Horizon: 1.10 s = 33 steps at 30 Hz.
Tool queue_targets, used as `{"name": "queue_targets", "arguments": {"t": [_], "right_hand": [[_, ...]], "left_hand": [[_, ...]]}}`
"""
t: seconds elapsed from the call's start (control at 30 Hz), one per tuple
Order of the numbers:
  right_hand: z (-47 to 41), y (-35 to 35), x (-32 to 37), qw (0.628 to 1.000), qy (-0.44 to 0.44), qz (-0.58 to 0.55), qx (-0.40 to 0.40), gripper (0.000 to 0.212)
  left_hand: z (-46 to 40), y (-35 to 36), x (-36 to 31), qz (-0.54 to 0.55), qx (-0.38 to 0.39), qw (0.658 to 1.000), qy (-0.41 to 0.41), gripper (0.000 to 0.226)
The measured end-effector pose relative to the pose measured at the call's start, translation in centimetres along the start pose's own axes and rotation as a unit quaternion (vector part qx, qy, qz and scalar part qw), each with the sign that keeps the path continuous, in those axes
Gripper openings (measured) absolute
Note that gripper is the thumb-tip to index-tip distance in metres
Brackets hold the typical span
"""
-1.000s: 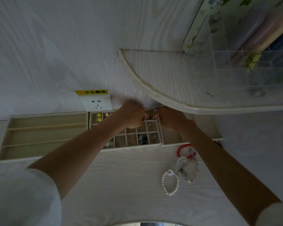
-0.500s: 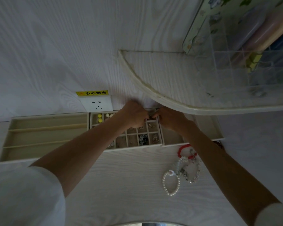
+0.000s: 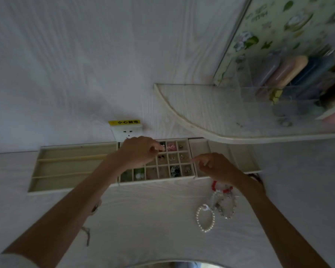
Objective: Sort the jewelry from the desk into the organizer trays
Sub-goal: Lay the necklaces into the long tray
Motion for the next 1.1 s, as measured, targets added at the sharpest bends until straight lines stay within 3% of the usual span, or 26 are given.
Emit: {"name": "queue_targets", "arguments": {"t": [0.27,0.4,0.53,0.67,0.8,0.9,1.1], "right_hand": [[3.1,6.1,6.0,0.994,-0.090,0.051,0.033,0.022],[4.1,10.3,9.2,0.987,-0.110,0.077,0.089,0.023],[4.5,15.7,12.5,0.960,-0.143,0.207,0.124,0.048],[4.4,21.1,15.3,0.929,-0.201,0.297,0.096,0.059],[4.9,23.9,17.8,0.957,-0.229,0.180,-0.013,0.039],[4.7,23.6,18.5,0.983,-0.147,0.047,-0.102,0.019],[4.6,23.8,17.5,0.994,-0.036,-0.023,-0.102,0.013]], "left_hand": [[10.3,0.2,5.0,0.083,-0.015,0.995,-0.060,0.029],[15.0,1.5,7.7,0.084,-0.036,0.991,-0.095,0.029],[19.7,3.3,11.0,0.095,-0.065,0.983,-0.140,0.024],[22.5,5.7,12.6,0.125,-0.050,0.976,-0.169,0.027],[23.9,8.3,14.2,0.142,-0.044,0.967,-0.208,0.026],[24.8,9.4,15.7,0.146,-0.065,0.957,-0.240,0.023],[23.7,9.6,15.8,0.155,-0.131,0.958,-0.205,0.013]]}}
Point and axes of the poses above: each hand's wrist, its own z-axis away from the middle knuckle, its own y-axis out of the palm, x = y × z, the point moved 7 cm from there along -z, towards the middle knuckle, and after that the axes turned 13 degrees about y, right-handed, at the moved point
